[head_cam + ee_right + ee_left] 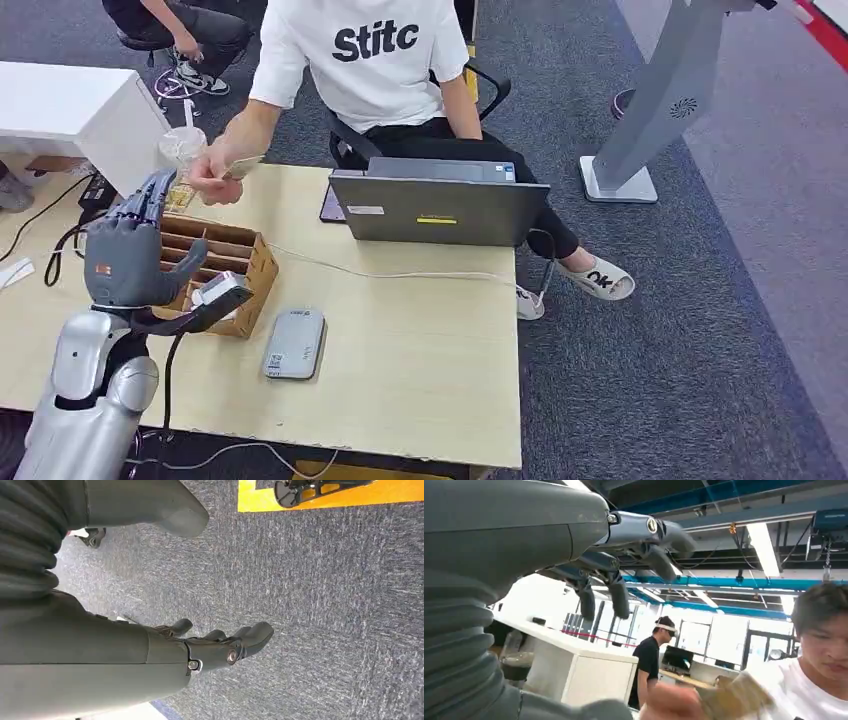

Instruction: Pass the card to the sensor for recognition and then transmit it.

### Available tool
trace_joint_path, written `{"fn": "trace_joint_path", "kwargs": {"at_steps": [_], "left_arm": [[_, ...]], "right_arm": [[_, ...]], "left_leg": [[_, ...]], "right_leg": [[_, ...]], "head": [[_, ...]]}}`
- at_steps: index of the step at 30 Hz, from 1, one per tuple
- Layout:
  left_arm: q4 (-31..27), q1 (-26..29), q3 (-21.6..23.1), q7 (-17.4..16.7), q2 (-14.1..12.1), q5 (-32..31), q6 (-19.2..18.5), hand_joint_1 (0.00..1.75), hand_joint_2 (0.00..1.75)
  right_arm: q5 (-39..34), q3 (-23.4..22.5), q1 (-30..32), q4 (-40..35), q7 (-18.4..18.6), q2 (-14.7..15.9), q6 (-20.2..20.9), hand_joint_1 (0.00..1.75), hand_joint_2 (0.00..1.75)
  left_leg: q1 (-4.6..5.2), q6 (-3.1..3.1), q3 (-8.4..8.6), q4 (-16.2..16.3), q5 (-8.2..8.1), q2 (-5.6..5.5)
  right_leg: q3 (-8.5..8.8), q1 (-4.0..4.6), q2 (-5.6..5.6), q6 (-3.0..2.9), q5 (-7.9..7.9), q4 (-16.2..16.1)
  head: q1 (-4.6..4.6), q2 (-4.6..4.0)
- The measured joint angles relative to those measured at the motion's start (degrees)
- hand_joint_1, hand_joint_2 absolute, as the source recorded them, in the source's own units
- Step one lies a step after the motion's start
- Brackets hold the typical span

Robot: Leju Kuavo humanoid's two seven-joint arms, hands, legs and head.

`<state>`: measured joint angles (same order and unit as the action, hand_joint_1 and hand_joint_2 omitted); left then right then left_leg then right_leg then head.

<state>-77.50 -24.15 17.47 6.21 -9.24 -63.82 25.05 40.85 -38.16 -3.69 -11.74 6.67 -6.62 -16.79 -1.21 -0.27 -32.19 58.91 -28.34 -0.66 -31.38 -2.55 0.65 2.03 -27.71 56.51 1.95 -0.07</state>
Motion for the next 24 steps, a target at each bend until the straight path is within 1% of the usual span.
{"fn": "trace_joint_path", "kwargs": {"at_steps": [7,11,15,18,19,21,24], "left_arm": [[-1.05,0.08,-1.25,-0.04,1.09,1.38,0.07,0.00,1.75],[-2.10,0.58,-1.69,0.33,1.49,2.91,-1.57,0.00,1.75],[-4.62,2.41,-1.66,0.50,1.46,5.97,-8.20,0.00,1.75],[-7.26,3.21,-1.05,0.15,1.03,8.51,-15.26,0.00,1.75],[-7.94,3.33,-0.63,0.13,0.74,9.36,-16.75,0.00,1.75],[-9.40,3.51,0.08,0.11,0.24,10.21,-18.20,0.00,1.75],[-10.69,3.68,0.65,0.07,-0.17,10.51,-18.88,0.00,1.75]], "right_arm": [[0.13,-0.20,-0.01,0.00,0.00,-0.02,0.00,0.00,1.75],[0.13,-0.98,-0.01,0.00,-0.15,-0.04,-0.02,0.00,1.75],[-0.24,-1.86,0.02,0.00,-0.28,-0.09,-0.20,0.00,1.75],[-0.92,-2.93,0.02,0.00,-0.55,-0.09,-0.44,0.00,1.75],[-1.09,-3.13,0.04,0.00,-0.55,-0.09,-0.52,0.00,1.75],[-1.11,-3.78,0.04,0.00,-0.55,-0.09,-0.61,0.00,1.75],[-1.11,-4.20,0.04,0.00,-0.59,-0.09,-0.61,0.00,1.75]], "left_leg": [[0.00,0.00,-0.01,0.00,0.00,0.00],[0.00,0.00,-0.01,0.00,0.00,0.00],[0.00,0.00,-0.01,0.00,0.00,0.01],[0.00,0.00,-0.01,0.00,0.00,0.01],[0.00,0.00,-0.01,0.00,0.00,0.01],[0.00,0.00,-0.01,0.00,0.00,0.00],[0.00,0.00,-0.01,0.00,0.00,0.01]], "right_leg": [[0.01,-0.01,0.00,0.00,0.00,0.00],[0.00,-0.01,0.00,0.00,0.00,0.00],[-0.02,0.00,0.00,0.00,0.00,0.00],[-0.01,0.00,0.00,0.00,0.00,0.00],[-0.01,0.00,0.00,0.00,0.00,0.00],[-0.01,0.00,0.01,0.00,0.00,0.00],[-0.01,0.00,0.01,0.00,0.00,0.00]], "head": [[0.02,0.00],[0.02,0.00],[0.00,0.00],[0.00,0.00],[0.02,0.00],[0.00,0.00],[0.02,0.00]]}}
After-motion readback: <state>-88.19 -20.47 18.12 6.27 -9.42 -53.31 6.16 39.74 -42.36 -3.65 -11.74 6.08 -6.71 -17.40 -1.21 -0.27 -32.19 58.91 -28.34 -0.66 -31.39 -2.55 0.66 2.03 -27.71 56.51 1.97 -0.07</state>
